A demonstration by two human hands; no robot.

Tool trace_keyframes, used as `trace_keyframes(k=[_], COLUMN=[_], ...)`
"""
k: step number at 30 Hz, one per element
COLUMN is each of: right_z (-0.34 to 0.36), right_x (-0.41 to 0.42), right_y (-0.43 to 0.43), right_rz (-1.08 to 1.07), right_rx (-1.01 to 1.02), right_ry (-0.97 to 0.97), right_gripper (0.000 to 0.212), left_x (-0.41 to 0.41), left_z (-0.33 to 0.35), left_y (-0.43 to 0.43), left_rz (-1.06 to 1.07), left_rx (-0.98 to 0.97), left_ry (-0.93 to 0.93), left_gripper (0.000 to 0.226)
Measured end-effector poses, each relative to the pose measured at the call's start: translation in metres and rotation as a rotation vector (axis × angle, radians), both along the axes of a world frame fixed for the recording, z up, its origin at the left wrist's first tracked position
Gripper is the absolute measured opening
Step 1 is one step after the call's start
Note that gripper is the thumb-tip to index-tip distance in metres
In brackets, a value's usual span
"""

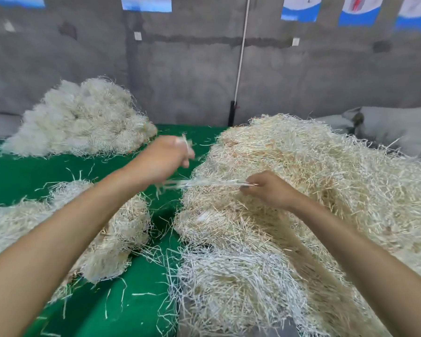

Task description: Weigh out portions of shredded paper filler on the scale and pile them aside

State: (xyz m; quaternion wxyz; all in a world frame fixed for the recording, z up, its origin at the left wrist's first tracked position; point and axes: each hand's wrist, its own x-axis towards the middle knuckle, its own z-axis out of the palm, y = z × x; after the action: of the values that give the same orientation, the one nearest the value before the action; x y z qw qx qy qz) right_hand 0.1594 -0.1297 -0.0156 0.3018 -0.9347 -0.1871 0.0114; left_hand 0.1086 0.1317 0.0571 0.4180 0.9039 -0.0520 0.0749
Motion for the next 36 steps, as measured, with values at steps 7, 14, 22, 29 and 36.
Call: trace_keyframes(k=[7, 14, 22, 29, 36], right_z=[0.008, -0.011, 0.026, 0.097, 0.094], right_x=[-0.001, -0.010, -0.048, -0.109, -0.130], right_y=[-0.009, -0.028, -0.035, 0.029, 0.034], right_rz=[-0.017, -0.038, -0.065, 0.234, 0.117], right_rx=[0.103, -0.019, 0.054, 0.461, 0.595], right_ry=[-0.122, -0.058, -0.146, -0.136, -0.299], right_gripper=[0.026, 0.032, 0.052, 0.062, 0.006], left_x=[-0.008, 0.001, -0.011, -0.051, -0.087], left_z=[-0.047, -0.007, -0.007, 0.027, 0.035], left_y=[-0.009, 0.020, 0.016, -0.039, -0.045], left_rz=[-0.290, 0.037, -0.009, -0.262, -0.461], left_rx=[0.420, -0.883, -0.863, -0.078, -0.071], left_ry=[0.275, -0.126, -0.133, -0.122, 0.012], left_gripper=[0.043, 0.022, 0.018, 0.012, 0.027])
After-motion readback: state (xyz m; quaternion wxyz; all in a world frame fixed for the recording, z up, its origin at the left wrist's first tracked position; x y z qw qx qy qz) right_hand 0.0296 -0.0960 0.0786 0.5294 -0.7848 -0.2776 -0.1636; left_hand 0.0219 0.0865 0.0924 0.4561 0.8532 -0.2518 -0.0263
